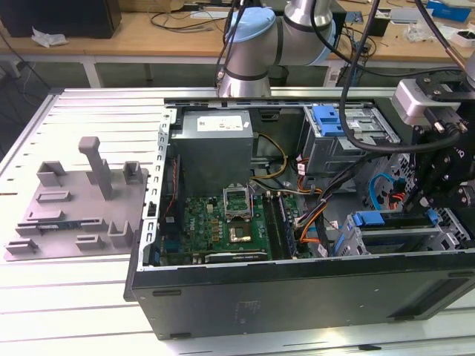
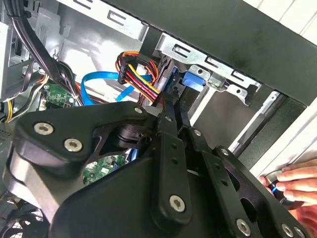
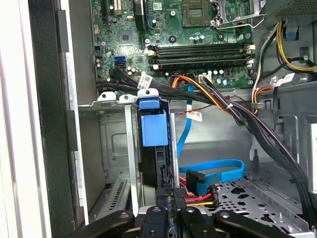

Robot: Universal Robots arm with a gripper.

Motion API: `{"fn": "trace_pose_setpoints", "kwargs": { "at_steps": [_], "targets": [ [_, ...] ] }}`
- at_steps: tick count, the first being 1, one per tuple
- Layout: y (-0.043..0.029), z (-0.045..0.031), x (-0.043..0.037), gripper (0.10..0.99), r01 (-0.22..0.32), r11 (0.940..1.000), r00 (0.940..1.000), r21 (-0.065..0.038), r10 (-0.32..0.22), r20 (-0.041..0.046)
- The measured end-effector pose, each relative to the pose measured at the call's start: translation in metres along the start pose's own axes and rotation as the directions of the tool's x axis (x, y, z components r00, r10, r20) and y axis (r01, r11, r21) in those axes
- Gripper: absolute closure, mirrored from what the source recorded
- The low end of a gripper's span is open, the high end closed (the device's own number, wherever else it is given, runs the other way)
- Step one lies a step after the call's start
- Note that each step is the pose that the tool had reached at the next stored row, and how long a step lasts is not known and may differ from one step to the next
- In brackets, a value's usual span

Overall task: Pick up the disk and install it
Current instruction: 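Insert the first disk wire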

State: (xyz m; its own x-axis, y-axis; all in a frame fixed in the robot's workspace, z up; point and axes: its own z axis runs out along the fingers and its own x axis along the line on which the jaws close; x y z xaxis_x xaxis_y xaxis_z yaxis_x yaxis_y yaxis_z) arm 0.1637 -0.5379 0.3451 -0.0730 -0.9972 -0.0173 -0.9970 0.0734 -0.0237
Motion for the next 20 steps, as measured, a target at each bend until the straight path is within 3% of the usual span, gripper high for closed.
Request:
{"fn": "trace_pose_setpoints", "kwargs": {
  "at_steps": [20],
  "targets": [
    [0.0000,0.0005,0.0036,0.922,0.000,1.0000,1.0000,0.000,0.000,-0.0003]
  ]
}}
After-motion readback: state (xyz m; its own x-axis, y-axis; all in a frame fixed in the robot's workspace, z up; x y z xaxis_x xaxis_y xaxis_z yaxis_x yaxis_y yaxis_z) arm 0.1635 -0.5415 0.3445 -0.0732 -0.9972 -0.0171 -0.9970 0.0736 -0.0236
